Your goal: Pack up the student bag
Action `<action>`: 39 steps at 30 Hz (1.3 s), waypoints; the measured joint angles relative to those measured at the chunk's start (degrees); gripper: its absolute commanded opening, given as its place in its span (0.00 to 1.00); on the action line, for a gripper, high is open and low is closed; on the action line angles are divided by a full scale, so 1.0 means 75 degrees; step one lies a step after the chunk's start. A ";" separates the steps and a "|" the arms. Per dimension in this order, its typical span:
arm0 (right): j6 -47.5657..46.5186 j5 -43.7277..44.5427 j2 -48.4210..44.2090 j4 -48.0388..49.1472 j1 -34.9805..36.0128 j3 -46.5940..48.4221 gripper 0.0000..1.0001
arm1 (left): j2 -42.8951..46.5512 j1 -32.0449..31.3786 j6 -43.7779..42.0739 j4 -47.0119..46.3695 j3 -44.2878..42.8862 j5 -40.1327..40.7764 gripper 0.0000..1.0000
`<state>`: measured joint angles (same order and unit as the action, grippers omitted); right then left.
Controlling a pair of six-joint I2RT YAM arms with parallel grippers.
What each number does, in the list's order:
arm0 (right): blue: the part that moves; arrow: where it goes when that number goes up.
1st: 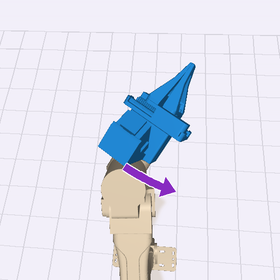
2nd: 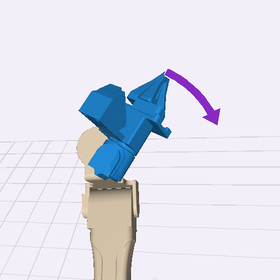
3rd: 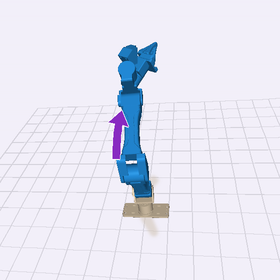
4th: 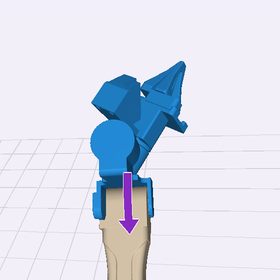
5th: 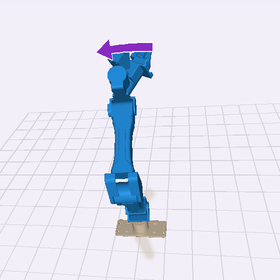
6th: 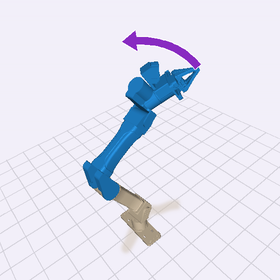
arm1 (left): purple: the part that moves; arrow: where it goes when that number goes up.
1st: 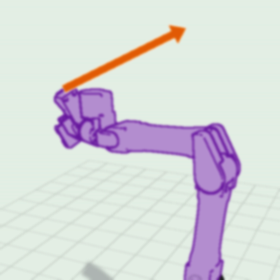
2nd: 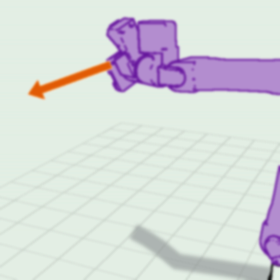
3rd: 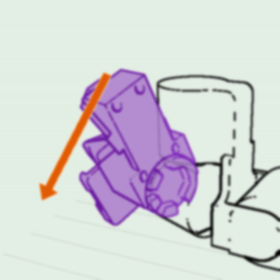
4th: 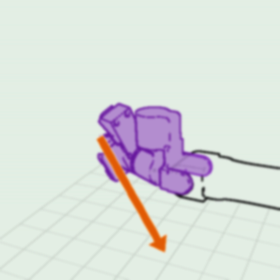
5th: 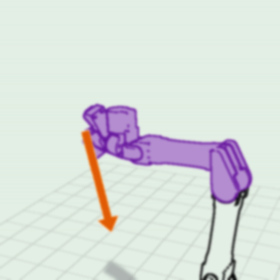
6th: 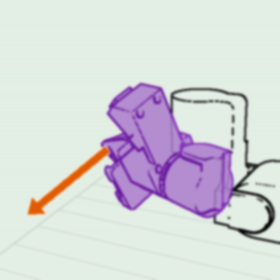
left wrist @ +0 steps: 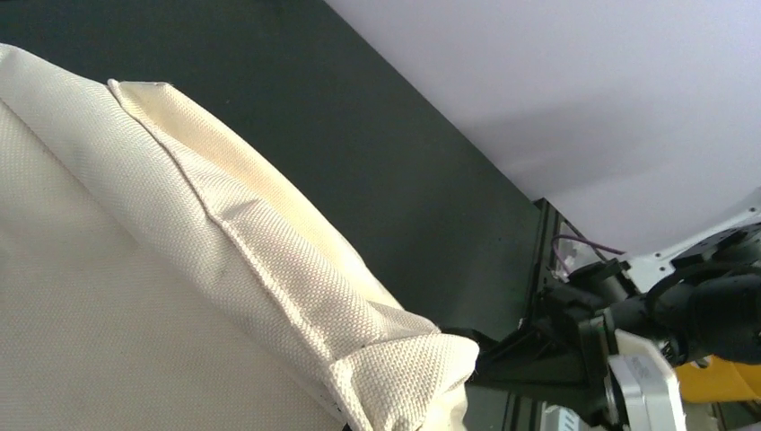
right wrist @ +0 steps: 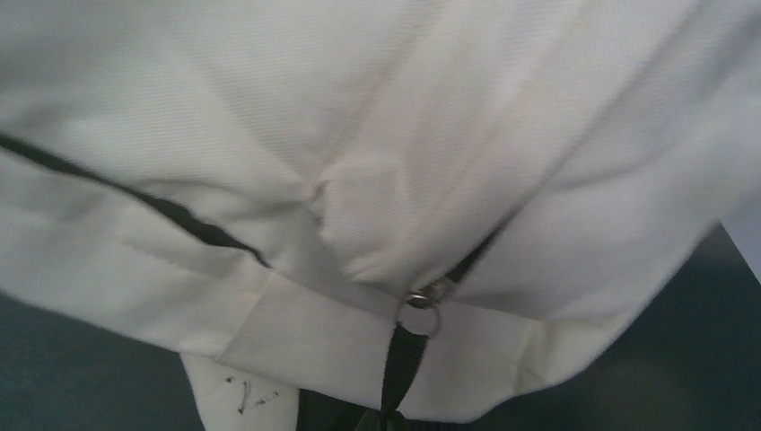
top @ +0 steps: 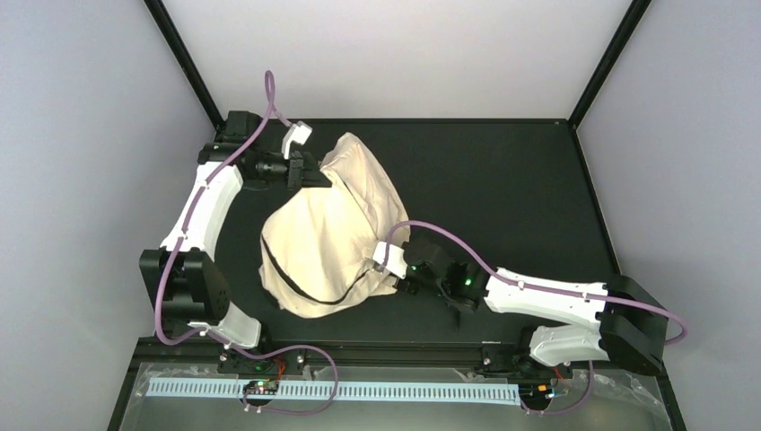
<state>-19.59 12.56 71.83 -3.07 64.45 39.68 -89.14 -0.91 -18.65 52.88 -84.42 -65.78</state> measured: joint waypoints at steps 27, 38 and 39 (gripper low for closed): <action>0.4345 -0.1568 -0.0991 -0.1160 -0.7799 0.1492 1.00 | 0.0752 0.2113 0.0417 -0.2783 0.1236 0.5517 0.99; 0.5662 0.0076 -0.0953 -0.0376 -0.8778 0.0009 1.00 | 0.2565 0.2754 0.1116 -0.5642 0.6167 0.6577 0.99; 0.5668 0.0262 -0.1023 -0.0198 -0.8781 -0.0189 1.00 | 0.2658 0.2754 0.1207 -0.5968 0.6406 0.6473 0.99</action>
<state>22.92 14.52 64.16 -4.56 -1.41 38.26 -69.21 19.75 -9.61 8.12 -36.38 -17.23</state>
